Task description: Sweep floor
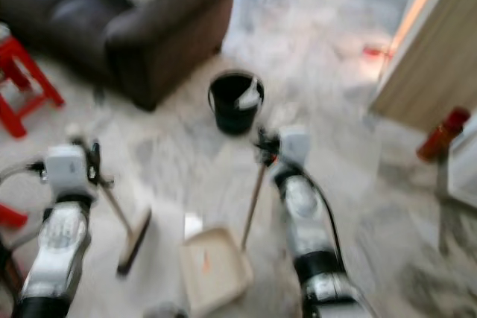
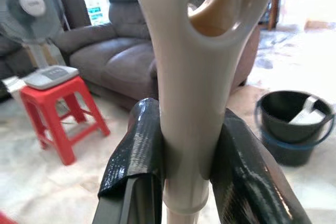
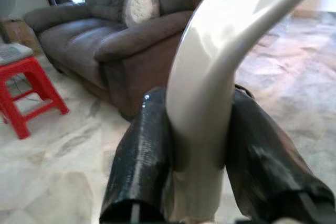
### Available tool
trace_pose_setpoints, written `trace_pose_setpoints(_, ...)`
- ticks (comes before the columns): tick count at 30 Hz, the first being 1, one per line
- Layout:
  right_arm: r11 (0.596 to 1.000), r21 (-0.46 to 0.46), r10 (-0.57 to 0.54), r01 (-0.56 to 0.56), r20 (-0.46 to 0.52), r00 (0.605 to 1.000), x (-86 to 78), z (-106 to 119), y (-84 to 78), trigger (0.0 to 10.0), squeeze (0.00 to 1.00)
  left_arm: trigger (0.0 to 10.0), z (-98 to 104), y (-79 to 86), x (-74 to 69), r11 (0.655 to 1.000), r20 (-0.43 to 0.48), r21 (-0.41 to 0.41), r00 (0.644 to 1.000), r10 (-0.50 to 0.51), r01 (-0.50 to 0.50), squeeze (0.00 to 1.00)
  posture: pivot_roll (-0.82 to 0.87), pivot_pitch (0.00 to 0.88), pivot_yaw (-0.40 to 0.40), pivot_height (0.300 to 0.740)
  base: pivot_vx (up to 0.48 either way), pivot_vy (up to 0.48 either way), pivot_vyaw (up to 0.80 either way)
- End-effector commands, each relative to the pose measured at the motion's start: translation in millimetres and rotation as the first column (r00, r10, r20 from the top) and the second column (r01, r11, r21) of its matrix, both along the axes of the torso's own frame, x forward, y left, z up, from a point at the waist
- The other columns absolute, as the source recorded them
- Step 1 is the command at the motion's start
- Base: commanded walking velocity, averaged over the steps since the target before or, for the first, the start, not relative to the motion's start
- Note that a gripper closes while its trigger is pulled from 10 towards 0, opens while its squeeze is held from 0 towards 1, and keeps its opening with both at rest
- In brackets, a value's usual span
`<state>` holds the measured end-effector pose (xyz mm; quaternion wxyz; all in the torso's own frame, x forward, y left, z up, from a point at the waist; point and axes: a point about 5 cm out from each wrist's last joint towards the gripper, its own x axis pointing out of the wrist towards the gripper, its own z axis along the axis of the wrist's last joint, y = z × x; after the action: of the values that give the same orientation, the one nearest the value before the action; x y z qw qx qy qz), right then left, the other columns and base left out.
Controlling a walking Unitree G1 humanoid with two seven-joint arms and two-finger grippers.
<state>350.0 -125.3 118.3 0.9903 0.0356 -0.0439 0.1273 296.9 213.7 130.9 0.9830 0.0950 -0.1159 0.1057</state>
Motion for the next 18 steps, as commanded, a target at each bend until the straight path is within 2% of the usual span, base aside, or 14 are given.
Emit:
trace_pose_setpoints(1, 0.999, 0.010, -0.045, 0.045, 0.020, 0.999, 0.8, 5, -8.1, 10.0, 0.00, 10.0, 7, -4.1, 0.5, 1.000, 0.039, 0.017, 0.999, -0.013, 0.012, 0.00, 0.10, 0.118, -0.038, 0.740, 0.000, 0.000, 0.00)
trace_pose_setpoints(6, 0.992, 0.020, -0.122, 0.121, 0.028, 0.992, 2.0, 6, -13.0, 10.0, 0.00, 10.0, 7, -5.1, 0.2, 1.000, 0.039, 0.018, 0.999, -0.015, 0.014, 0.00, 0.10, 0.119, -0.038, 0.740, 0.000, 0.000, 0.00)
trace_pose_setpoints(7, 0.972, 0.083, -0.223, 0.220, 0.031, 0.974, 2.9, 9, -20.0, 10.0, 0.00, 10.0, 7, -5.4, 0.2, 1.000, 0.040, 0.014, 0.999, -0.012, 0.011, 0.00, 0.10, 0.119, -0.038, 0.740, 0.000, 0.000, 0.00)
trace_pose_setpoints(9, 0.946, 0.128, -0.306, 0.298, 0.046, 0.951, 2.3, 13, -26.3, 10.0, 0.00, 10.0, 8, -6.0, 0.5, 1.000, 0.042, 0.011, 0.999, -0.008, 0.008, 0.00, 0.10, 0.119, -0.038, 0.740, 0.000, 0.000, 0.00)
trace_pose_setpoints(13, 0.913, 0.133, -0.400, 0.386, 0.096, 0.912, 0.8, 20, -36.7, 10.0, 0.00, 10.0, 10, -8.1, 0.8, 1.000, 0.053, 0.004, 0.999, -0.008, 0.008, 0.00, 0.11, 0.122, -0.037, 0.740, 0.000, 0.000, 0.00)
trace_pose_setpoints(14, 0.892, 0.163, -0.441, 0.422, 0.107, 0.891, 0.8, 23, -42.8, 10.0, 0.00, 10.0, 10, -9.8, 1.3, 1.000, 0.056, 0.001, 0.998, -0.012, 0.012, 0.00, 0.11, 0.122, -0.037, 0.740, 0.000, 0.000, 0.00)
trace_pose_setpoints(18, 0.858, 0.214, -0.496, 0.467, 0.109, 0.861, 1.1, 28, -51.7, 10.0, 0.00, 10.0, 12, -13.3, 2.6, 1.000, 0.063, -0.003, 0.998, -0.023, 0.023, 0.00, 0.11, 0.127, -0.037, 0.740, 0.000, 0.000, 0.00)
